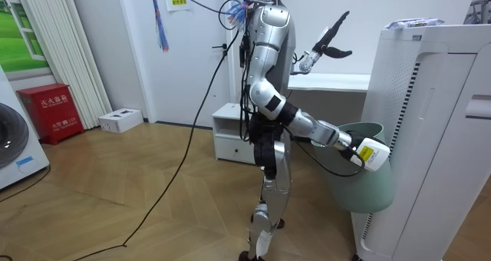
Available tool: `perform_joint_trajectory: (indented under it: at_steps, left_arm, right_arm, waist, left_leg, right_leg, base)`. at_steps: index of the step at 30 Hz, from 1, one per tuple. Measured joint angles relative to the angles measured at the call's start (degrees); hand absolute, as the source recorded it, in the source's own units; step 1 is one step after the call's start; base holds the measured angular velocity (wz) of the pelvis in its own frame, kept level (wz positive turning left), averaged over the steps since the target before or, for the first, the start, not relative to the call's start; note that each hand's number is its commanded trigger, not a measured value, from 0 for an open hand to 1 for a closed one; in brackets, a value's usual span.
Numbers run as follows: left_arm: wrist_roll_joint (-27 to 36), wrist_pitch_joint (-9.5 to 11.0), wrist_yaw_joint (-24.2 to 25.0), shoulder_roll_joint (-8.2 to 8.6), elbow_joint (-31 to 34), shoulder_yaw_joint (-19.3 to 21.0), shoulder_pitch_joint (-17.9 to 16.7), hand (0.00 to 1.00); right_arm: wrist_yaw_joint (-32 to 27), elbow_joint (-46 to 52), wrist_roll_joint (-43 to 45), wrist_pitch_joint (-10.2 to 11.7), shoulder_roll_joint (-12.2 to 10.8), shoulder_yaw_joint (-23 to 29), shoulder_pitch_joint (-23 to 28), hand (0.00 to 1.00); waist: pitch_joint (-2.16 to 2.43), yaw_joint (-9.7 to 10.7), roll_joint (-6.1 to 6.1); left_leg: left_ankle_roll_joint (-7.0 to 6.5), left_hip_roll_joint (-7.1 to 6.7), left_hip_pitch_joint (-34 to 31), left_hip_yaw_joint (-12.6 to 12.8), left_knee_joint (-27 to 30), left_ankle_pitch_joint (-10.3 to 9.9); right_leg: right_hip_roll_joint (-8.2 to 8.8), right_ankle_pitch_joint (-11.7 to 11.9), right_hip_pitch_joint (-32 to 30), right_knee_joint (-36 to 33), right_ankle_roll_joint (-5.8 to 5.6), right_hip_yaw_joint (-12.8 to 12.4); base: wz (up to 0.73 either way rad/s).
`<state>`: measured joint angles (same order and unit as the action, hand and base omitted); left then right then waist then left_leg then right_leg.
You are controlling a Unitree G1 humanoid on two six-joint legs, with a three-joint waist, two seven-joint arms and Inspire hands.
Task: Pick garbage
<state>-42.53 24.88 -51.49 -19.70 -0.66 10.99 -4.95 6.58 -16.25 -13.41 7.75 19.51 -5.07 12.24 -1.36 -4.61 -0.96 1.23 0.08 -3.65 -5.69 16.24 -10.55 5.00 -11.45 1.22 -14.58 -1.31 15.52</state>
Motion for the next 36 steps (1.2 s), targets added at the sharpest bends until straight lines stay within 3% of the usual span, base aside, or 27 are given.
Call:
perform_joint_trajectory:
  at_steps: [5,8,12,19,24,28,32,36]
  left_arm:
    - [-0.86,-1.25,0.99,-0.41,-0.02,-0.7,2.88,0.0]
    - [-0.92,-2.06,1.18,-1.66,-0.01,-1.41,3.52,0.0]
    - [-0.93,-2.63,2.57,-1.82,-0.01,-2.36,4.4,0.0]
    - [-0.89,-2.75,3.26,-2.74,-0.03,-3.34,4.72,0.0]
    - [-0.86,-2.9,3.78,-4.66,-3.79,-5.07,7.04,0.0]
    - [-0.79,-5.08,4.54,-6.82,-9.7,-5.52,10.51,0.0]
    - [-0.78,-7.41,4.98,-8.31,-11.08,-6.61,12.2,0.0]
    - [-0.77,-8.44,5.94,-8.39,-11.38,-6.78,12.42,0.0]
  right_arm:
    - [0.81,0.0,0.0,0.0,0.05,-0.45,-0.19,1.0]
    - [1.8,0.0,-0.03,0.0,0.04,-0.45,-0.83,1.0]
    - [2.16,0.01,-0.03,0.0,0.06,-0.41,-0.98,1.0]
    - [2.44,0.01,0.0,0.0,0.8,-0.27,-1.03,1.0]
    - [2.82,-0.01,0.0,-0.01,1.55,-0.26,-1.14,1.0]
    - [4.01,-0.03,0.0,-0.31,1.95,-0.32,-1.63,1.0]
    - [5.61,-0.03,0.0,-0.4,2.69,-0.37,-1.71,1.0]
    - [6.6,-0.26,0.05,-0.87,2.93,-0.41,-2.17,1.0]
  waist:
    - [-0.02,0.05,0.21]
    - [-0.01,1.12,0.19]
    - [0.03,1.51,0.1]
    - [0.07,3.2,-0.74]
    - [-0.1,3.49,-1.79]
    - [-0.06,4.35,-2.83]
    - [-0.06,4.69,-2.95]
    - [-0.06,4.95,-2.94]
  left_leg:
    - [-0.02,0.02,0.11,0.52,-0.04,0.01]
    - [-0.02,0.0,-0.03,0.58,-0.02,0.01]
    - [-0.03,0.01,0.14,0.6,-0.08,0.01]
    - [-0.09,-0.03,0.52,0.73,-0.53,0.04]
    - [-0.1,-0.02,0.78,0.87,-0.76,0.05]
    - [-0.2,0.0,0.93,0.99,-1.01,0.12]
    - [-0.34,-0.01,1.42,1.52,-1.61,0.22]
    - [-0.37,0.01,1.97,2.08,-2.15,0.23]
  right_leg:
    - [0.04,0.0,-0.06,-0.04,-0.01,-0.46]
    - [0.05,-0.01,-0.08,0.12,-0.03,-0.44]
    - [-0.01,0.0,0.11,0.3,-0.03,-0.51]
    - [0.02,0.04,0.8,0.91,-0.1,0.15]
    - [0.02,0.04,0.91,0.91,-0.1,0.16]
    - [0.07,0.04,0.91,0.85,-0.1,0.08]
    - [0.16,0.04,0.88,0.85,-0.12,-0.63]
    - [0.18,0.02,0.86,0.83,-0.16,-1.31]
  base:
    - [-0.03]
    - [0.0]
    - [0.0]
    - [0.04]
    - [0.0]
    - [0.0]
    - [-0.06]
    - [-0.09]
